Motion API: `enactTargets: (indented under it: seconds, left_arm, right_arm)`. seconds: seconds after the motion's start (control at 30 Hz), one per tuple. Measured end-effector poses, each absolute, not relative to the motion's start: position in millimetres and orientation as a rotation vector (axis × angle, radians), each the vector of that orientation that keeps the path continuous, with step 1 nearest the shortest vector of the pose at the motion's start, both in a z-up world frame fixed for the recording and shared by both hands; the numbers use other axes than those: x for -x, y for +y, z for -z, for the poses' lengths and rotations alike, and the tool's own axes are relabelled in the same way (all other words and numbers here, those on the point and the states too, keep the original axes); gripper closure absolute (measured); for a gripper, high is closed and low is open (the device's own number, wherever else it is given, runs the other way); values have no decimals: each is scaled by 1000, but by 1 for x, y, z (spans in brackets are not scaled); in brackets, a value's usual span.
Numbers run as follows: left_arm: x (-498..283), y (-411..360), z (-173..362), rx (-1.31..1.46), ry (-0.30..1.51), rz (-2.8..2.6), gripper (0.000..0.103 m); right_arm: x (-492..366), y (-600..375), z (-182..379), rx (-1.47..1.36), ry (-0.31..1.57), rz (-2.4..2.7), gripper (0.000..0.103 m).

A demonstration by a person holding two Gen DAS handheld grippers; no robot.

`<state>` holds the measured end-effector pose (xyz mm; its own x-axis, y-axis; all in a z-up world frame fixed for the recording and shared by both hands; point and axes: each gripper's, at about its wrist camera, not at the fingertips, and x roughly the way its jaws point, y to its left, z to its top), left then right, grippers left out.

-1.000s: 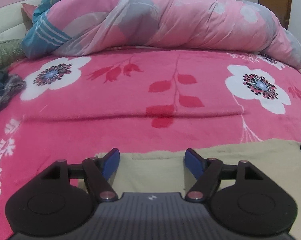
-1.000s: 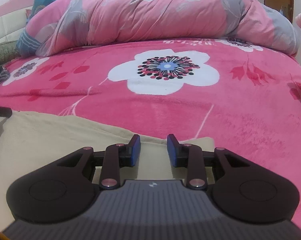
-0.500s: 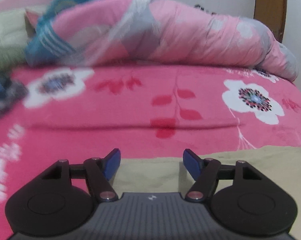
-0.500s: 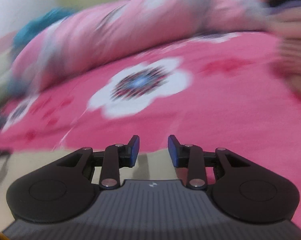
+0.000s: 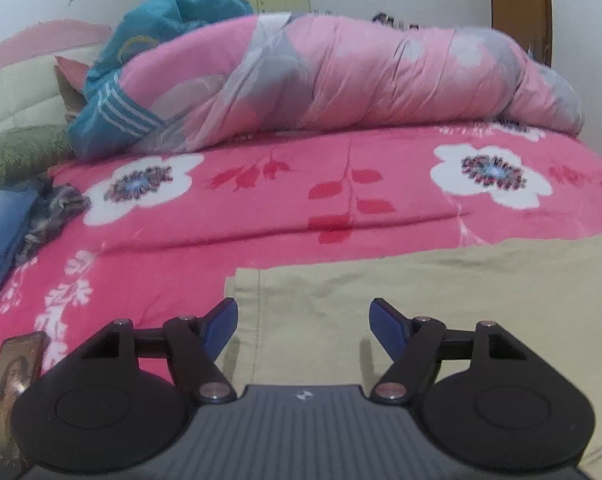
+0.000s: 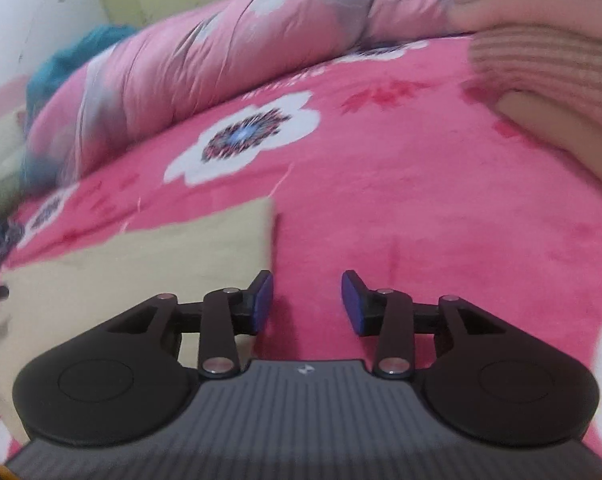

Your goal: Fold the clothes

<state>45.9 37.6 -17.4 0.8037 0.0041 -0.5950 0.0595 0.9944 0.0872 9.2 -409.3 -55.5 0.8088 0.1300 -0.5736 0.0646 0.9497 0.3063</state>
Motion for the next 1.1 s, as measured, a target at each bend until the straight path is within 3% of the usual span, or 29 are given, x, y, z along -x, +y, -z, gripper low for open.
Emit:
enactTargets:
  seconds: [0.33, 0.57, 1.1]
  left_arm:
    - [-12, 12, 30, -111, 628, 103, 28]
    - [-3, 25, 58, -77, 642, 131, 28]
    - [33, 31, 55, -56, 585, 111, 27]
  right_arm:
    - [25, -372, 25, -214, 516, -183, 66]
    - [49, -360, 63, -162, 621, -127, 63]
    - [83, -345, 79, -233, 533, -29, 45]
